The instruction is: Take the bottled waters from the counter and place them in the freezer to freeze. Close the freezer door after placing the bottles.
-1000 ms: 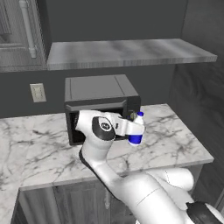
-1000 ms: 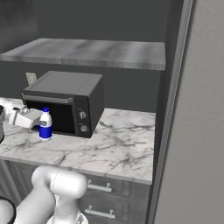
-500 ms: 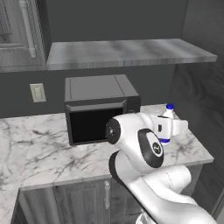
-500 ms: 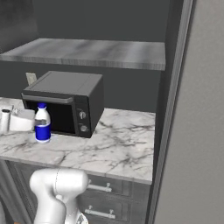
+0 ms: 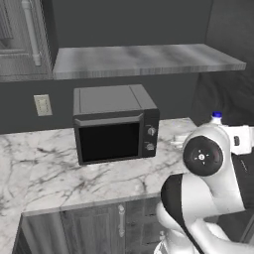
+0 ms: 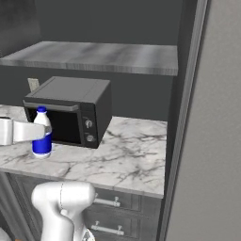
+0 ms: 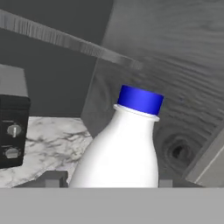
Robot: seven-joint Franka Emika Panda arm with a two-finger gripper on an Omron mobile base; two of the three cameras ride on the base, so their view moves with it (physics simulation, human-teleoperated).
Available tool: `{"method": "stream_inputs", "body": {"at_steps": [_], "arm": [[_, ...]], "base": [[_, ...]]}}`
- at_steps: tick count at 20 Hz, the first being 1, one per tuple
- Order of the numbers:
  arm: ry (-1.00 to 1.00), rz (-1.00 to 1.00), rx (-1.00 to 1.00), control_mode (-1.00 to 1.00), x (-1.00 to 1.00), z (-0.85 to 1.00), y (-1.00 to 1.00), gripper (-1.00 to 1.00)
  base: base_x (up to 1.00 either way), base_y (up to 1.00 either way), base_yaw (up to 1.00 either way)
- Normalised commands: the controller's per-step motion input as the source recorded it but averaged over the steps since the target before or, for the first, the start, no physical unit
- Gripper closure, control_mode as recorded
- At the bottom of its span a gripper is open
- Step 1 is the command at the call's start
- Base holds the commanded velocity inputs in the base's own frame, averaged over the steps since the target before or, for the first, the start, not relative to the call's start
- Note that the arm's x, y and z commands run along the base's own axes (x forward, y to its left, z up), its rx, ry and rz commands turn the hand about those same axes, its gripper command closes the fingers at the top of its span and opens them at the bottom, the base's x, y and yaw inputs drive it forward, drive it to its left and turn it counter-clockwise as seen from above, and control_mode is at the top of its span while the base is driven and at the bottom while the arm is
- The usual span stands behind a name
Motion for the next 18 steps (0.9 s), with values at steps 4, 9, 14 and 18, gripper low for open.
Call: {"method": "stream_inputs", "body": {"at_steps": [4,9,14,18], "arm": [[-0.01,0.26,0.17,-1.0,-0.03,0.0,-0.43,1.0],[-0.19,0.19,0.19,-1.0,0.0,-0.08,-0.45,1.0],[-0.18,0.11,0.0,-1.0,0.0,-0.1,-0.16,1.0],[-0.23,0.07,-0.1,-1.0,0.06,-0.17,-0.02,1.0]], "base": [[0.0,0.0,0.0],[0.0,0.0,0.0],[0.0,0.0,0.0],[0.0,0.0,0.0]]}}
